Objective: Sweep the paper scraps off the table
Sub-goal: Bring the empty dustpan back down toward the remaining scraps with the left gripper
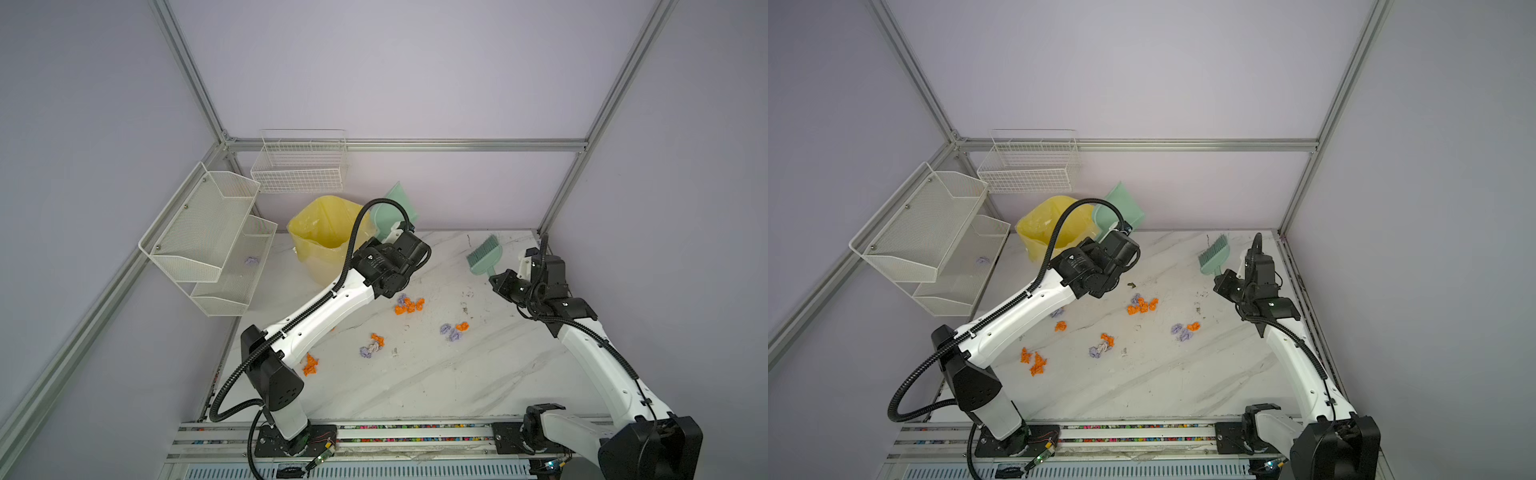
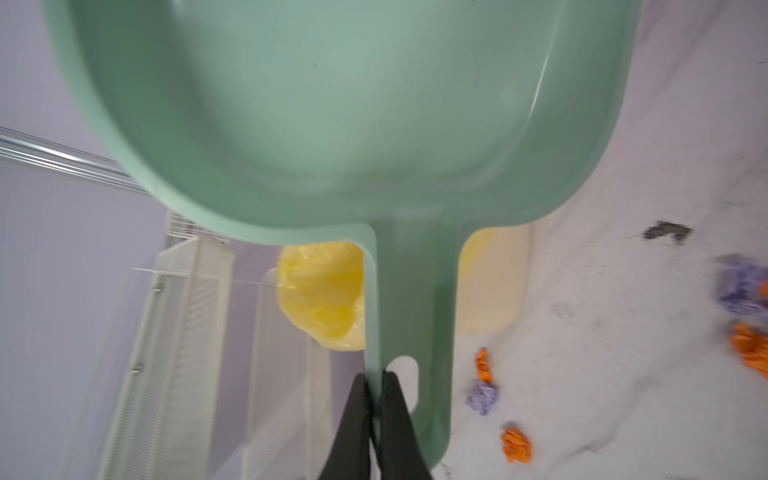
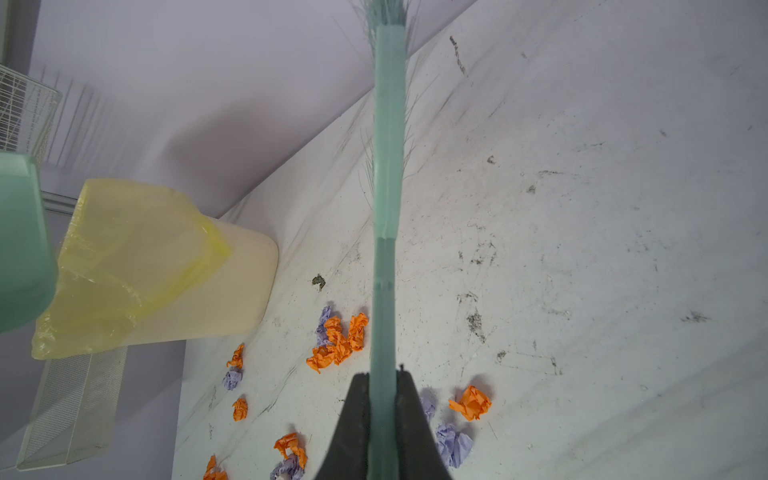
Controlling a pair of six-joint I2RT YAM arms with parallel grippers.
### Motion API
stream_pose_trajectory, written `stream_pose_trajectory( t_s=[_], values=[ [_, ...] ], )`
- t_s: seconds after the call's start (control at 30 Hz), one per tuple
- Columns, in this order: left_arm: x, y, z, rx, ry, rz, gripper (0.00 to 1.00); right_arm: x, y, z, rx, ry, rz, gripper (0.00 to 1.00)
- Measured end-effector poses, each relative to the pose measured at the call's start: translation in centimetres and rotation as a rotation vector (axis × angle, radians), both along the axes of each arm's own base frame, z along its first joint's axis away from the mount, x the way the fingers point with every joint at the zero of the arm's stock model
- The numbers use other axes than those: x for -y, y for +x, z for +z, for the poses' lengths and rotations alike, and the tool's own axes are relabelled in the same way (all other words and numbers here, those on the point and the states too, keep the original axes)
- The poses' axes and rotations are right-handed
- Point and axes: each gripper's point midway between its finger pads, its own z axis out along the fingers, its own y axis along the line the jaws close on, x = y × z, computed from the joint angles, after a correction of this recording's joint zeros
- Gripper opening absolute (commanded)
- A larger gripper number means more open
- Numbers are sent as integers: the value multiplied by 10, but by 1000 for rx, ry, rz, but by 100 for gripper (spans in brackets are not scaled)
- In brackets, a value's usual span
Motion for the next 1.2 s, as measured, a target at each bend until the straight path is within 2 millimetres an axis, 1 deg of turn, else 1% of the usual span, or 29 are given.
stream_pose_trajectory(
  t_s=[0.1, 0.17, 0.3, 0.37, 0.47, 0.63, 0.7, 0.8, 0.93, 1.07, 1.2],
  values=[
    [23, -16, -31, -113, -114, -32, 0, 1, -3, -3, -13, -10, 0, 0],
    [36, -26, -47, -173, -169, -43, 0, 2, -5, -4, -24, -17, 1, 0],
    [58, -44, -66, -272, -280, -71, 0, 4, -7, 1, -28, -35, 1, 0],
    [64, -51, -76, -318, -317, -76, 0, 5, -7, 6, -24, -45, -1, 0],
    [69, -61, -92, -389, -354, -77, 0, 7, -7, 9, -22, -64, -2, 0],
    [80, -80, -114, -489, -394, -89, 0, 15, -15, 0, -62, -116, -14, 0],
    [85, -90, -124, -530, -396, -99, 0, 20, -19, -3, -88, -153, -24, 0],
    [91, -108, -142, -602, -396, -110, 0, 28, -23, -1, -110, -203, -37, 0],
    [96, -129, -161, -680, -398, -115, 0, 31, -25, 2, -123, -241, -25, 0],
    [97, -147, -173, -739, -416, -115, 0, 32, -30, -8, -173, -270, 0, 0],
    [91, -160, -173, -772, -440, -117, 0, 33, -36, -21, -230, -295, 22, 0]
  ],
)
